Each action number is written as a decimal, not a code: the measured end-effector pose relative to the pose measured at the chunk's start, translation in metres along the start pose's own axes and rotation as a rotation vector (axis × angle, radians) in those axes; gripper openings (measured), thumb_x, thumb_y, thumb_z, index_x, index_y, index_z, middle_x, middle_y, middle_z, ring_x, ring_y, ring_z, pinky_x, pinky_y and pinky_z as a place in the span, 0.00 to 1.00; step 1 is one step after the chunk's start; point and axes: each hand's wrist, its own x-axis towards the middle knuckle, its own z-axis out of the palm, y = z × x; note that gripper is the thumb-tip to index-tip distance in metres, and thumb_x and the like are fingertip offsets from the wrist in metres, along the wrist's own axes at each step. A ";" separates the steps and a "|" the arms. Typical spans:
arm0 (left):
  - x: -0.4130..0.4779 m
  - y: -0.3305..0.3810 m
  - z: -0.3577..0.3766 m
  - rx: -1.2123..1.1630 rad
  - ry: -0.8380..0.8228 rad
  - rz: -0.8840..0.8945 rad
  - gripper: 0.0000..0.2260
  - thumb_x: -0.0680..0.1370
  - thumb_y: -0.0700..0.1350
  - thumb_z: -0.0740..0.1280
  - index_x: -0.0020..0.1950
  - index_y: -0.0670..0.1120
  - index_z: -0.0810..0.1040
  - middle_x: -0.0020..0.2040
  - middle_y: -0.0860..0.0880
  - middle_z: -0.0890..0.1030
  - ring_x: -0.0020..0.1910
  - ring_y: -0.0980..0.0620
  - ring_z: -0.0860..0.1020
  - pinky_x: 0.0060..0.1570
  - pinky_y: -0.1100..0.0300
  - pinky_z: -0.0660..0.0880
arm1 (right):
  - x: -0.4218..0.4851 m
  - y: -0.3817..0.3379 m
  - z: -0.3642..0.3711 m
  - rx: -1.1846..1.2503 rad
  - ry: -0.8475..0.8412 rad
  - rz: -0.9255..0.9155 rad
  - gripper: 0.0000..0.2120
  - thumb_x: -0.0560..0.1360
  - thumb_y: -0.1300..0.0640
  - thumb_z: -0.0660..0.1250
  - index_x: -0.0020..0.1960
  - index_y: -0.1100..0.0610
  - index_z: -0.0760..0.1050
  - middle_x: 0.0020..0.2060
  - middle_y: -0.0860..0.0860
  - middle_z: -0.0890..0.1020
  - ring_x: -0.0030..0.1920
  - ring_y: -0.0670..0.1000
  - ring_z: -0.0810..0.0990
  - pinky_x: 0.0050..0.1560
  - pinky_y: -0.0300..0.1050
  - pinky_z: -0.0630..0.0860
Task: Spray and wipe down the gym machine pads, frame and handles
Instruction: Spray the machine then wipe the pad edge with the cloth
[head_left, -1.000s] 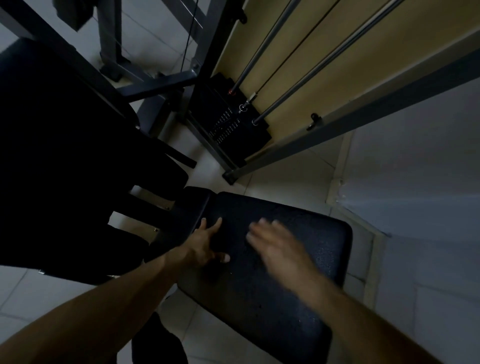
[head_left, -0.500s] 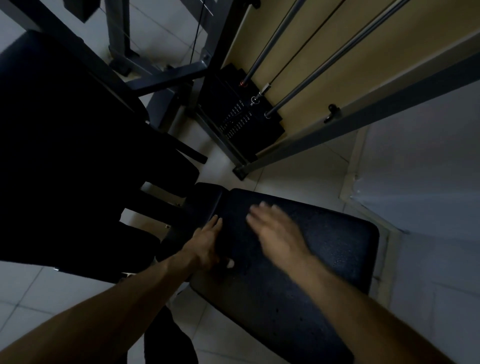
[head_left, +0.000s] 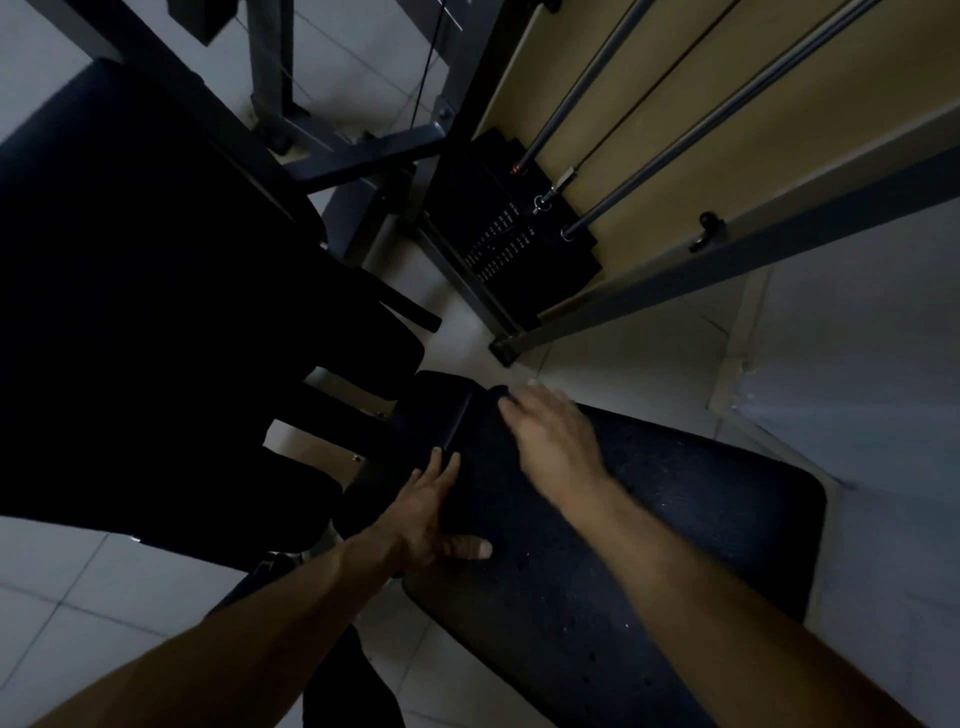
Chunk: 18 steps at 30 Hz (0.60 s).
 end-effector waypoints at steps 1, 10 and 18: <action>0.000 -0.002 -0.001 0.006 -0.002 0.003 0.76 0.45 0.86 0.64 0.84 0.54 0.38 0.82 0.53 0.33 0.82 0.44 0.37 0.80 0.43 0.46 | 0.013 0.002 0.000 0.026 0.032 0.070 0.19 0.67 0.73 0.70 0.57 0.63 0.81 0.56 0.61 0.82 0.61 0.65 0.81 0.69 0.60 0.73; -0.003 -0.015 -0.005 0.085 -0.004 0.049 0.74 0.48 0.86 0.63 0.84 0.51 0.40 0.82 0.52 0.33 0.82 0.48 0.38 0.81 0.49 0.45 | -0.012 -0.030 0.018 0.077 -0.185 -0.310 0.28 0.70 0.69 0.76 0.69 0.61 0.79 0.69 0.61 0.78 0.71 0.64 0.75 0.75 0.60 0.66; -0.014 -0.024 0.002 0.031 0.040 0.007 0.77 0.47 0.87 0.60 0.84 0.46 0.40 0.83 0.49 0.35 0.83 0.47 0.40 0.80 0.52 0.46 | 0.018 -0.044 0.027 0.086 -0.108 -0.094 0.19 0.66 0.67 0.78 0.56 0.61 0.82 0.55 0.59 0.83 0.59 0.63 0.80 0.65 0.57 0.75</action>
